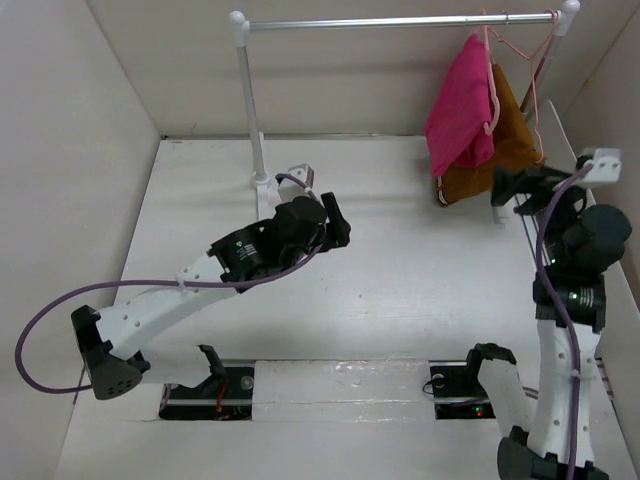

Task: Place the trousers on the hanger
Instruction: Reset both arms

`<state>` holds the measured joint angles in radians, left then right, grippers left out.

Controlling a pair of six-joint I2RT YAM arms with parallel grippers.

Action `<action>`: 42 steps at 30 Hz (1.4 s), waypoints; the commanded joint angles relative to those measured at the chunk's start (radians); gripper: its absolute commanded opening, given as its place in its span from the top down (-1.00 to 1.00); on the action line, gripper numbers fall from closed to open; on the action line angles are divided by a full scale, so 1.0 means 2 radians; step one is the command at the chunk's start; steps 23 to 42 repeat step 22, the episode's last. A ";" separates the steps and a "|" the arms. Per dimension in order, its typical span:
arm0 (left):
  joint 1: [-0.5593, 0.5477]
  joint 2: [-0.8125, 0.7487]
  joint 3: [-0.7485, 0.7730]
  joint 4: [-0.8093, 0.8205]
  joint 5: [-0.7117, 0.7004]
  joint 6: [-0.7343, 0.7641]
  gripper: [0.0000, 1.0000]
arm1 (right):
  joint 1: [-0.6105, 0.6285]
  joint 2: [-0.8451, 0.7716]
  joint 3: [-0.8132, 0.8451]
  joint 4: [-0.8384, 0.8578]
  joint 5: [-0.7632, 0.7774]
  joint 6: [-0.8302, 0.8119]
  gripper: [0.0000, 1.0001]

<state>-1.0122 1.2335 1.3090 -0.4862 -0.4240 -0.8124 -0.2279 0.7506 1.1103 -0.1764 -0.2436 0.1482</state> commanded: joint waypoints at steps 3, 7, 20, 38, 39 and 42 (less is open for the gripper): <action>0.003 -0.058 -0.088 0.034 0.019 0.000 -0.20 | 0.053 -0.053 -0.133 -0.090 -0.048 -0.026 -1.00; 0.008 -0.122 -0.164 0.080 0.029 -0.013 -0.25 | 0.076 -0.118 -0.218 -0.170 -0.065 -0.057 -1.00; 0.012 -0.203 -0.284 0.063 0.033 -0.063 -0.22 | 0.087 -0.217 -0.294 -0.319 -0.051 -0.094 -1.00; 0.012 -0.200 -0.280 0.069 0.032 -0.062 -0.24 | 0.087 -0.195 -0.284 -0.308 -0.058 -0.093 -1.00; 0.012 -0.200 -0.280 0.069 0.032 -0.062 -0.24 | 0.087 -0.195 -0.284 -0.308 -0.058 -0.093 -1.00; 0.012 -0.200 -0.280 0.069 0.032 -0.062 -0.24 | 0.087 -0.195 -0.284 -0.308 -0.058 -0.093 -1.00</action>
